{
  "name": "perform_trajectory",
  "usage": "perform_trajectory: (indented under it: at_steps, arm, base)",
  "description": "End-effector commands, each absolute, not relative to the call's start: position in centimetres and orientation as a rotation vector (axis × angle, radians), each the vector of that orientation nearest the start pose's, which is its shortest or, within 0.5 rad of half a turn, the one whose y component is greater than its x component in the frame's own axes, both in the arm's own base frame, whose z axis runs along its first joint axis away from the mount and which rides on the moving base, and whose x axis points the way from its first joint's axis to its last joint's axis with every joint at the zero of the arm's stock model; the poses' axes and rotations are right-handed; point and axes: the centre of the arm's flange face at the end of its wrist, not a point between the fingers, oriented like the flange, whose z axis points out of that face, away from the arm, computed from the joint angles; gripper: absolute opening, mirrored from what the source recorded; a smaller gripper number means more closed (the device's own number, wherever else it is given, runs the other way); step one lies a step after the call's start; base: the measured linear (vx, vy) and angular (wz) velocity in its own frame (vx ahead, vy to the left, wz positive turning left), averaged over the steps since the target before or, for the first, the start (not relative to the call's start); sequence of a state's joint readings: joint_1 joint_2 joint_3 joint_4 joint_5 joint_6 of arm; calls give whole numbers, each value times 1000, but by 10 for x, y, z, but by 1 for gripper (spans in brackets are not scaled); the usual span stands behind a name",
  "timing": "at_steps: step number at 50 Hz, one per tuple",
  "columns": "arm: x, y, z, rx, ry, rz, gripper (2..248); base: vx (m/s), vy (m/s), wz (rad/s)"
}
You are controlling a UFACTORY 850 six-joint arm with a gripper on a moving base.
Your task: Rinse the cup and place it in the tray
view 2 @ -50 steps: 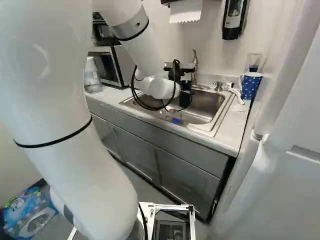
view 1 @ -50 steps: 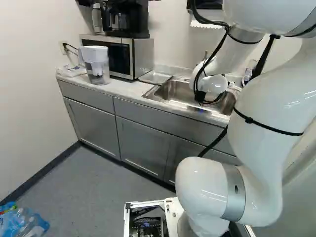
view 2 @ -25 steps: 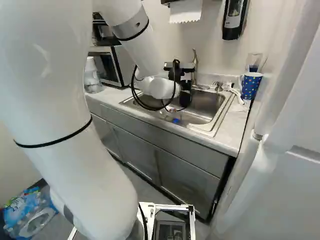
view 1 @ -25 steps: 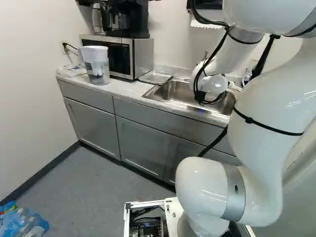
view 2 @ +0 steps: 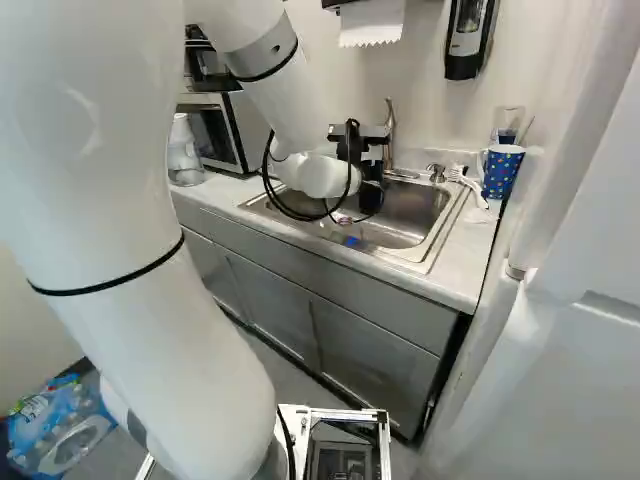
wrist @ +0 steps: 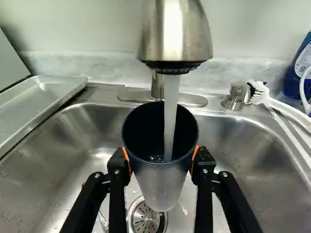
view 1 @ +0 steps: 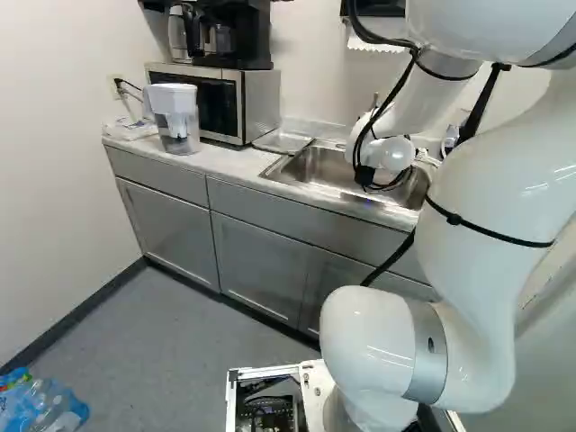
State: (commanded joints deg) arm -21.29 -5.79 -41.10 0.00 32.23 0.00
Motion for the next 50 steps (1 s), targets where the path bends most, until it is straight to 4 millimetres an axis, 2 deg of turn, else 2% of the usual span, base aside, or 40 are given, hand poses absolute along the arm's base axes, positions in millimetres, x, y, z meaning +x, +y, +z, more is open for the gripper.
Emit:
perform_trajectory:
  at_steps: [50]
  arm:
    - [458,-178,457,-2749,517,-1838,126]
  base:
    - [0,0,0]
